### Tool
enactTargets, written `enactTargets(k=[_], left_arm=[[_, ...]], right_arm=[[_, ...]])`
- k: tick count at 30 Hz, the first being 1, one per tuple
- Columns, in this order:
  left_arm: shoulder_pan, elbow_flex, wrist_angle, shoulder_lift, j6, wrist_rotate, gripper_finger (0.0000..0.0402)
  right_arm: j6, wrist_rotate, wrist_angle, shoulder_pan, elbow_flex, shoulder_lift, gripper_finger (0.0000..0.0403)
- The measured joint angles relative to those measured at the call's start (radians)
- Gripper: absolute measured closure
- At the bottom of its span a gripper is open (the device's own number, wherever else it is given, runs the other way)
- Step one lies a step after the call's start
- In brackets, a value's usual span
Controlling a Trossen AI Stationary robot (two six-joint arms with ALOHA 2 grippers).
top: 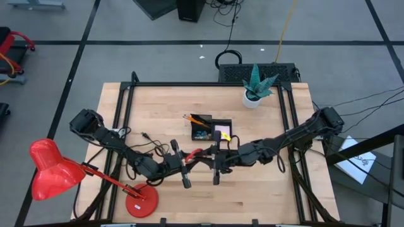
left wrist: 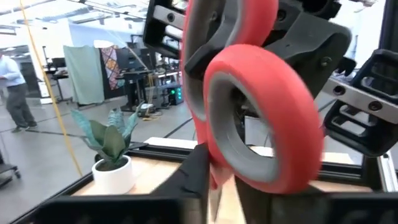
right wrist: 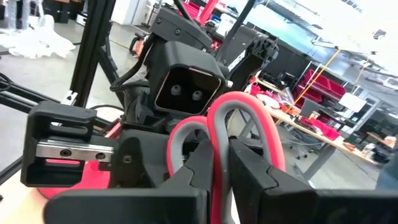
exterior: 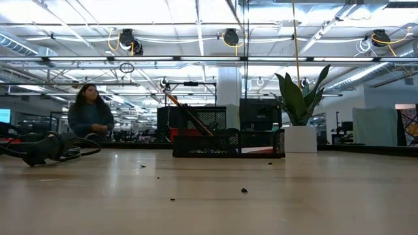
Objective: Pick and place office supplies into organizer
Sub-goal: Put the red scissors into the black desk organizer
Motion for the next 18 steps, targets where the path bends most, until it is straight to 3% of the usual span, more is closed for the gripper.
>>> enactTargets(k=[2,13,18], left_arm=[[-0.001,0.0,-0.013,-0.001,0.0,-0.008,0.0355],[-0.001,0.0,-0.022,-0.001,0.063,-0.007,0.0355],[0.0,0.0,-0.036,-0.001,0.077,-0.009,0.0355]], right_arm=[[-0.003,0.005,-0.001,0.0,0.0,0.0,0.0376],[-0.016,-0.012,-0.009,0.001,-0.001,0.0,0.0373],[-0.006,-0.018,-0.022,0.001,-0.001,0.0,0.0344]])
